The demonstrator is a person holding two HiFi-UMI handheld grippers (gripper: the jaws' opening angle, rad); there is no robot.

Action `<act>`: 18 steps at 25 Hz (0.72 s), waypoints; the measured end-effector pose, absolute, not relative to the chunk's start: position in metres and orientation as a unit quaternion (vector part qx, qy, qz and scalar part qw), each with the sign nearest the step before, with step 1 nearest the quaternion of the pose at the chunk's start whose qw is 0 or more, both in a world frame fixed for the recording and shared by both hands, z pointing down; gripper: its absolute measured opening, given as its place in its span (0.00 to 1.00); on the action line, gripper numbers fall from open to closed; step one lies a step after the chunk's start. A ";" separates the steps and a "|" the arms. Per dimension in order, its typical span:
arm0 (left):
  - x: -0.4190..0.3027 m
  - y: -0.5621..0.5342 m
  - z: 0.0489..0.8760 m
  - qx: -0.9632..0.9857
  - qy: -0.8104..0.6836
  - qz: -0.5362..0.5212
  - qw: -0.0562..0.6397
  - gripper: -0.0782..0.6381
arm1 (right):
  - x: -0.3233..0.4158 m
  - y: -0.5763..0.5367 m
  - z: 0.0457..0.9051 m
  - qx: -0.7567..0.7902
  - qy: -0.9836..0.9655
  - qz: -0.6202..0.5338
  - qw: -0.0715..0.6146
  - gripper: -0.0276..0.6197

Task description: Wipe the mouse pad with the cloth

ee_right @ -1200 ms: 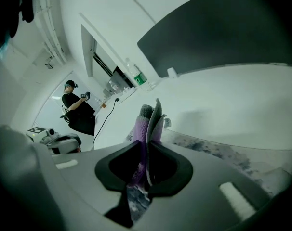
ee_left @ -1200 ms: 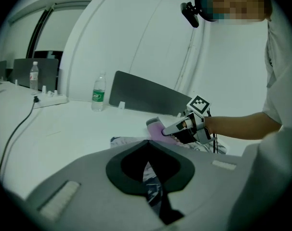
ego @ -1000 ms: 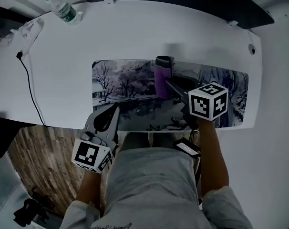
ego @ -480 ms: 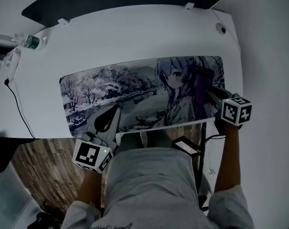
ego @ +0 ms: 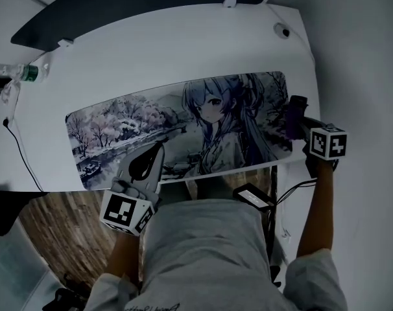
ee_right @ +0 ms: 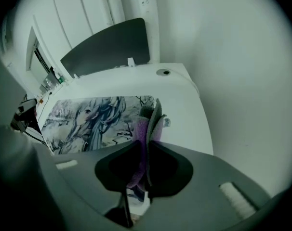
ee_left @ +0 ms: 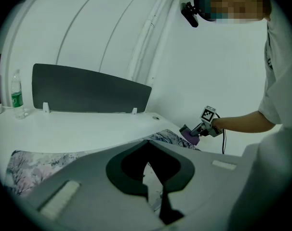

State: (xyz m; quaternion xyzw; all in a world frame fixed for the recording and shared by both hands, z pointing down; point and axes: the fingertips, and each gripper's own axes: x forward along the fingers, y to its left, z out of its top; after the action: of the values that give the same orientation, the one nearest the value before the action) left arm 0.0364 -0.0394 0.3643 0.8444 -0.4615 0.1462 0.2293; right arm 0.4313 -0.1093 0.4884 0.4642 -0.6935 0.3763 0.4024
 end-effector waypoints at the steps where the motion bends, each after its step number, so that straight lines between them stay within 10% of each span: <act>1: 0.040 -0.041 0.364 0.844 -0.462 0.147 0.229 0.14 | 0.434 -0.109 0.494 0.461 -0.690 0.377 0.412 0.15; 18: -0.044 -0.015 0.375 0.822 -0.492 0.155 0.239 0.14 | 0.348 -0.103 0.515 0.437 -0.685 0.402 0.424 0.14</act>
State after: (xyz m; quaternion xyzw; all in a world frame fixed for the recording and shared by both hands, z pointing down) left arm -0.0442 -0.0147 0.3749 0.8224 -0.4924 0.1550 0.2390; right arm 0.3475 -0.1026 0.5149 0.4367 -0.6846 0.4015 0.4235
